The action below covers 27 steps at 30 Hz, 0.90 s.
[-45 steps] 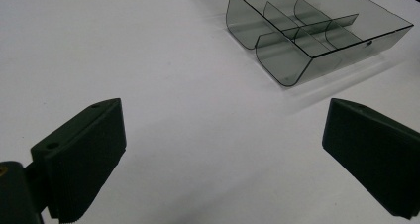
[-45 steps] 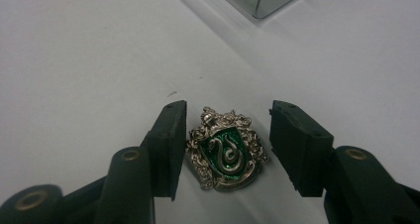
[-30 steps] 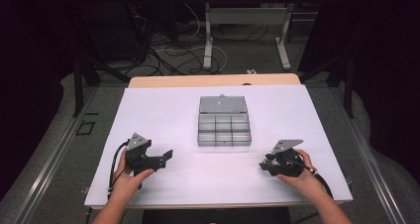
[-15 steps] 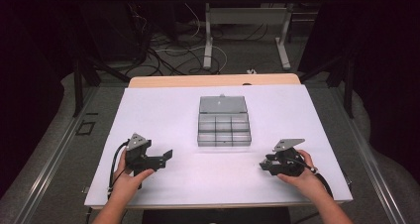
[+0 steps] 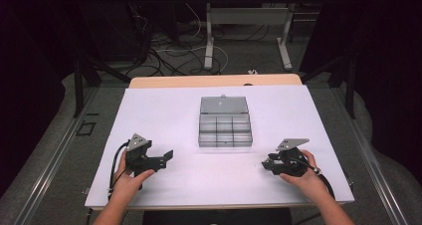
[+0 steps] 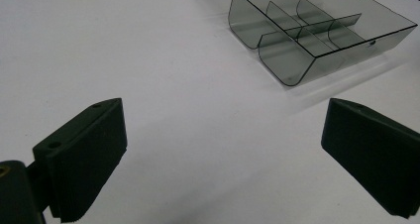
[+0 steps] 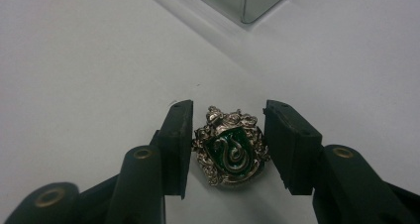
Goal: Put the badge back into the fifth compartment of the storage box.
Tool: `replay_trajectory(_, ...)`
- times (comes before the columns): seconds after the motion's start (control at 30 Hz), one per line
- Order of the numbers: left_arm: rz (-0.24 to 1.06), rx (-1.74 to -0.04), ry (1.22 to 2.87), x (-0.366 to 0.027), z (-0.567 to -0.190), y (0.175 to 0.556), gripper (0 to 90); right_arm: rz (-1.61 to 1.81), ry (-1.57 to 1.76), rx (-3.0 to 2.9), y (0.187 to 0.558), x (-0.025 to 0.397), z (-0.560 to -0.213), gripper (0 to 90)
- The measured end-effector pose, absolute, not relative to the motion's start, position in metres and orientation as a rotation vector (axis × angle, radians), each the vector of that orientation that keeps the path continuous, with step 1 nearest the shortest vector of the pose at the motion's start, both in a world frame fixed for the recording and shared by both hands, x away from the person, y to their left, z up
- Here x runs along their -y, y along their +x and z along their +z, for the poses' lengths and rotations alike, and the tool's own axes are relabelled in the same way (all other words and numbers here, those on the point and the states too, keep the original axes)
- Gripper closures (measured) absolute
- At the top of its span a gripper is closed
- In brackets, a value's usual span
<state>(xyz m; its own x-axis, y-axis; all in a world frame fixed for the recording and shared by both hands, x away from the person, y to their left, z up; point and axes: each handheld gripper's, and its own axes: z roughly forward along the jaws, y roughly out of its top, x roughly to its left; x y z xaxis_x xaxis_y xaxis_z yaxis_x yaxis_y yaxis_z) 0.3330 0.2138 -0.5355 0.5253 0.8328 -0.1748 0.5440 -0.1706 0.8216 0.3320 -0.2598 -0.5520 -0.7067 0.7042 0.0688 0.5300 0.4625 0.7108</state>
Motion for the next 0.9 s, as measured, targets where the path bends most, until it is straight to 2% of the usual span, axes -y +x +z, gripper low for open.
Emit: replay_trajectory(0.9, 0.401, -1.140, 1.843, -0.2143, -0.5354, 0.3331, 3.9, 1.112, 1.174, -2.357, 0.3348, 0.2688, -0.5439, 54.8)
